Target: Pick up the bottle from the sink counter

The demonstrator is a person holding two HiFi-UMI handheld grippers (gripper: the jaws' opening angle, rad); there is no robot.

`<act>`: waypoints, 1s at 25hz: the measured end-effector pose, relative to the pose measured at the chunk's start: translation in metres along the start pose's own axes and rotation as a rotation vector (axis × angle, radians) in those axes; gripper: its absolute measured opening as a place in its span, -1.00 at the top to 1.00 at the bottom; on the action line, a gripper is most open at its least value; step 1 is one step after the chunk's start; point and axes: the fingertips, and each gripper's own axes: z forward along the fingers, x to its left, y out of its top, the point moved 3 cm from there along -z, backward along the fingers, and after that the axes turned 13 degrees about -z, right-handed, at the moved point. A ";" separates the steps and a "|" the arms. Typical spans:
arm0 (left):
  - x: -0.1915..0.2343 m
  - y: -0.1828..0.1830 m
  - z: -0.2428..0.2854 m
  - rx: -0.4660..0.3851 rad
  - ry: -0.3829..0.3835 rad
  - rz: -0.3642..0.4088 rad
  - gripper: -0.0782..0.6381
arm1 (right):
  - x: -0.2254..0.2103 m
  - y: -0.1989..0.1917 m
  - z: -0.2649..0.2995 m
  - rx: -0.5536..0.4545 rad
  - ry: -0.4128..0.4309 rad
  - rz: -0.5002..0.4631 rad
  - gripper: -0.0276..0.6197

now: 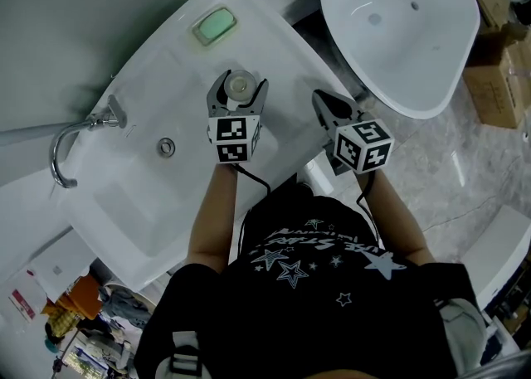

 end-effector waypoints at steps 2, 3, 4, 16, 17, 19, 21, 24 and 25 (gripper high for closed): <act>-0.003 0.001 -0.008 -0.008 -0.001 -0.001 -0.18 | 0.003 0.000 -0.004 -0.008 0.005 -0.003 0.90; -0.005 0.000 -0.012 -0.012 -0.001 -0.003 -0.18 | 0.005 0.000 -0.007 -0.013 0.007 -0.004 0.90; -0.007 -0.001 -0.016 -0.017 -0.001 -0.004 -0.18 | 0.007 -0.001 -0.010 -0.017 0.008 -0.006 0.90; -0.039 -0.012 -0.088 -0.076 0.028 -0.026 -0.18 | 0.030 -0.012 -0.064 -0.077 0.037 -0.037 0.90; -0.043 -0.013 -0.095 -0.083 0.032 -0.027 -0.18 | 0.033 -0.014 -0.070 -0.084 0.041 -0.041 0.90; -0.051 -0.017 -0.110 -0.096 0.042 -0.020 -0.18 | 0.040 -0.018 -0.084 -0.097 0.050 -0.048 0.90; -0.061 -0.022 -0.125 -0.109 0.051 -0.015 -0.18 | 0.047 -0.023 -0.098 -0.107 0.060 -0.058 0.90; -0.076 -0.030 -0.150 -0.128 0.063 -0.013 -0.18 | 0.057 -0.031 -0.119 -0.124 0.076 -0.075 0.90; -0.081 -0.033 -0.159 -0.134 0.068 -0.011 -0.18 | 0.060 -0.034 -0.127 -0.130 0.082 -0.080 0.90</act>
